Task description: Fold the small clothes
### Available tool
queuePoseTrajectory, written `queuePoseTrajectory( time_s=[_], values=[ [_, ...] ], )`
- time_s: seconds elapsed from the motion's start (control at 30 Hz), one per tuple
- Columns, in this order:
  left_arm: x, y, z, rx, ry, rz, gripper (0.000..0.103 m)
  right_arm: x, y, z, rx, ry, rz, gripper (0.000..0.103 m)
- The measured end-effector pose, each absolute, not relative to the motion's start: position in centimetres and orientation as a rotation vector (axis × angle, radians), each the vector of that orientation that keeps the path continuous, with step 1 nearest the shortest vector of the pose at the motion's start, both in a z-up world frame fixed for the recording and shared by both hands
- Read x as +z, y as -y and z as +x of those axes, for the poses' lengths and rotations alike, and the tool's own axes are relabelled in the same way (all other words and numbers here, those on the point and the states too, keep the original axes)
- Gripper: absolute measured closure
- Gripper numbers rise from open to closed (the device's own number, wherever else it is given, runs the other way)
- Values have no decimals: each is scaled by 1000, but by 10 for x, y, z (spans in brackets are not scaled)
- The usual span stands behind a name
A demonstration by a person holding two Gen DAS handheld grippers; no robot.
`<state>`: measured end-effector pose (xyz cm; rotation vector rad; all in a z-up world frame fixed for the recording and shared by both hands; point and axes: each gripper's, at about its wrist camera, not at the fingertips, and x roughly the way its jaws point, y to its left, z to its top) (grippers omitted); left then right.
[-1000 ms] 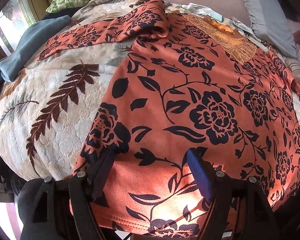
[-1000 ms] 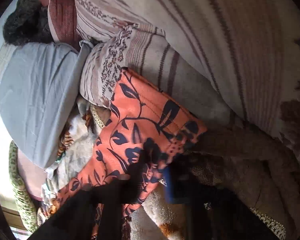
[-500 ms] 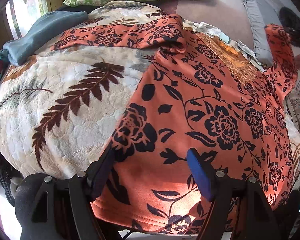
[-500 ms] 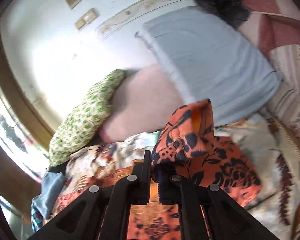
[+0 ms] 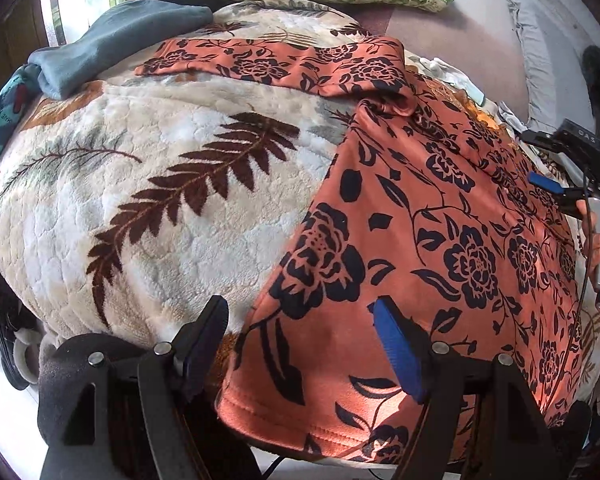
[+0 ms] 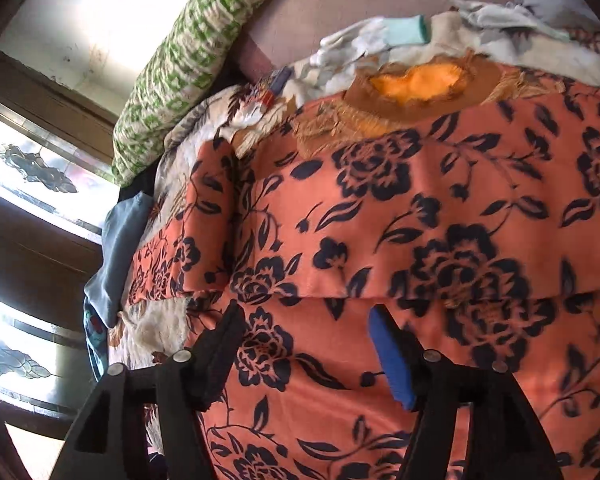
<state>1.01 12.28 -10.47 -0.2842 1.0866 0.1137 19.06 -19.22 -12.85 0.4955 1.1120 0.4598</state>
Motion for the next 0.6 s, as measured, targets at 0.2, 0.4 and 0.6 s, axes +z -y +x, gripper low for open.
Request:
queuePoseTrajectory(
  time_s=[0.2,0.4,0.6],
  values=[
    [-90,-126,48,40,-1068,-330,27,-130,305,209,173,-1081,584,13],
    [-74,-240,104,133,-910,-753,27,-170,329,216,216,-1154,568,4],
    [-89,-330,168,239,-862,-950,27,-173,304,223,202,-1169,411,0]
  ],
)
